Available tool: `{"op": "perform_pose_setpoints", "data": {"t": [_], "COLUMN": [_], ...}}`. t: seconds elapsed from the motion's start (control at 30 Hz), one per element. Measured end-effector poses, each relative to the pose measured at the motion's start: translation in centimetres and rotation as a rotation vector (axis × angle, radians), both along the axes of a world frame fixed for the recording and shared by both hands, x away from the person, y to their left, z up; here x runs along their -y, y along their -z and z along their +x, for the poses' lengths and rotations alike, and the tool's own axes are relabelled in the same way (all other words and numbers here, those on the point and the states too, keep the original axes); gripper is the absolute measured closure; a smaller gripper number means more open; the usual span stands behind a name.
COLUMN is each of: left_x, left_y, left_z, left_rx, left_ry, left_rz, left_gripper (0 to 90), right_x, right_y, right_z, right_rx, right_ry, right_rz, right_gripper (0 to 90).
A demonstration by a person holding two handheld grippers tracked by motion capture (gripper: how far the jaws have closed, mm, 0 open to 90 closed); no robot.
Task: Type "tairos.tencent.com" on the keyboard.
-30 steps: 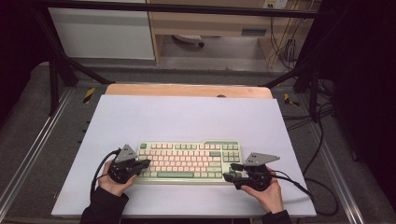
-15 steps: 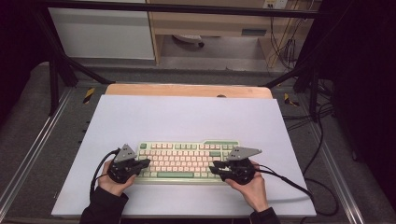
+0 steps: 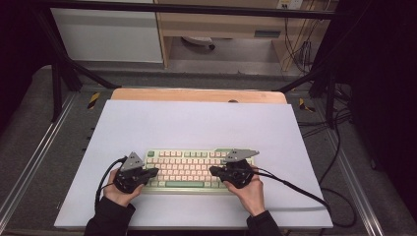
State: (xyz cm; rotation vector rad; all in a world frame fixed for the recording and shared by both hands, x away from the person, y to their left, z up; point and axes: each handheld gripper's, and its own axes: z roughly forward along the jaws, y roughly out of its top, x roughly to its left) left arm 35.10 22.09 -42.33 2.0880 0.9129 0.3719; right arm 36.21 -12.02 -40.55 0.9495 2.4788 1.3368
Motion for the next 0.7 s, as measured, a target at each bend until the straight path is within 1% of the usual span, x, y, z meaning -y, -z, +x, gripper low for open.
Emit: {"op": "perform_pose_setpoints", "data": {"t": [0.13,0.27,0.33,0.43,0.53,0.6,0.63,0.7], "left_x": [0.0,0.0,0.1,0.1,0.1,0.1,0.1,0.1], "left_y": [0.0,0.0,0.0,0.0,0.1,0.1,0.1,0.1], "left_z": [0.0,0.0,0.0,0.0,0.1,0.1,0.1,0.1], "left_rx": [0.000,0.000,0.000,0.000,-0.001,-0.001,-0.001,-0.001], "left_ry": [0.001,0.002,0.001,0.002,0.003,0.004,0.004,0.003], "left_rz": [0.000,0.000,-0.001,-0.002,-0.001,-0.001,-0.001,-0.001], "left_gripper": [90.0,90.0,90.0,90.0,90.0,90.0,90.0,90.0], "right_x": [-0.8,-1.5,-2.0,-2.7,-3.4,-3.8,-3.9,-4.2], "right_y": [0.1,0.3,0.4,0.6,0.9,1.1,1.2,1.4], "right_z": [0.6,1.0,1.2,1.6,2.0,2.3,2.4,2.6], "right_rx": [-0.015,-0.021,-0.023,-0.029,-0.025,-0.024,-0.034,-0.031], "right_ry": [-0.004,0.003,0.005,0.007,0.013,0.017,0.020,0.023], "right_rz": [0.010,0.006,-0.004,0.003,-0.021,-0.024,-0.023,-0.024], "right_gripper": [89.8,90.0,90.0,90.0,90.0,90.0,90.0,90.0]}}
